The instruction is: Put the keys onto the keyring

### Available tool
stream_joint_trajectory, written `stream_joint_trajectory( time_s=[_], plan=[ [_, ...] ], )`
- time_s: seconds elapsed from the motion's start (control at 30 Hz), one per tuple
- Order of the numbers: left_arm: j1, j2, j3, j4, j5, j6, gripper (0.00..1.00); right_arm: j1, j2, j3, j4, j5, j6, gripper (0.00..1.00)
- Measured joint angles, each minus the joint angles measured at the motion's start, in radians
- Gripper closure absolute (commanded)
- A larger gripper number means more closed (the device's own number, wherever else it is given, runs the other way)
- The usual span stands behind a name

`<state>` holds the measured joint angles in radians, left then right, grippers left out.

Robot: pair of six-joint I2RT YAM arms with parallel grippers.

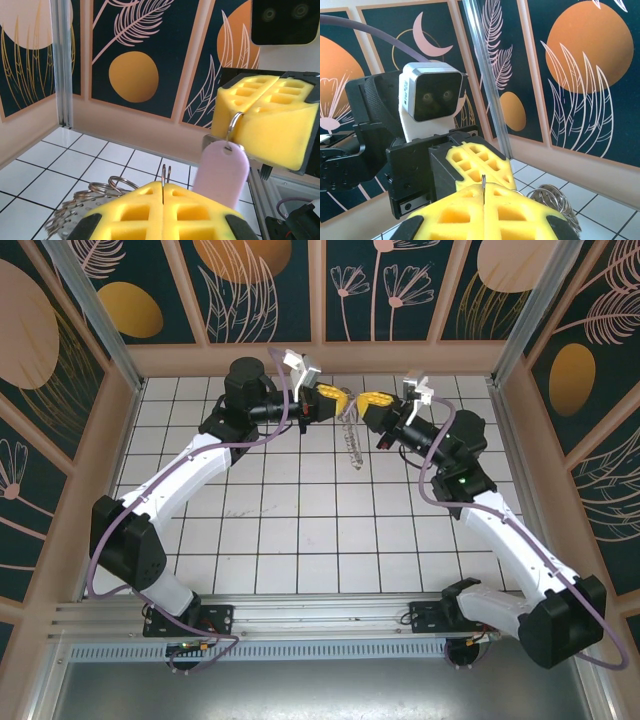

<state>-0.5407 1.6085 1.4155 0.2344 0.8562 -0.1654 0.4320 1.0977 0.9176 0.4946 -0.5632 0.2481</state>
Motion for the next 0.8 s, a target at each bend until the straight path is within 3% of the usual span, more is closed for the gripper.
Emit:
stream_joint_trajectory(
  time_s=[0.27, 0.8],
  plan=[
    [0.000, 0.000, 0.000, 0.000, 0.000, 0.000, 1.00, -0.008, -0.024, -0.020, -0.055, 0.017, -0.026, 1.00],
    [0.000, 0.000, 0.000, 0.000, 0.000, 0.000, 1.00, -0.128, -0.117, -0.031, -0.058, -0.002, 0.019, 1.00]
  ],
)
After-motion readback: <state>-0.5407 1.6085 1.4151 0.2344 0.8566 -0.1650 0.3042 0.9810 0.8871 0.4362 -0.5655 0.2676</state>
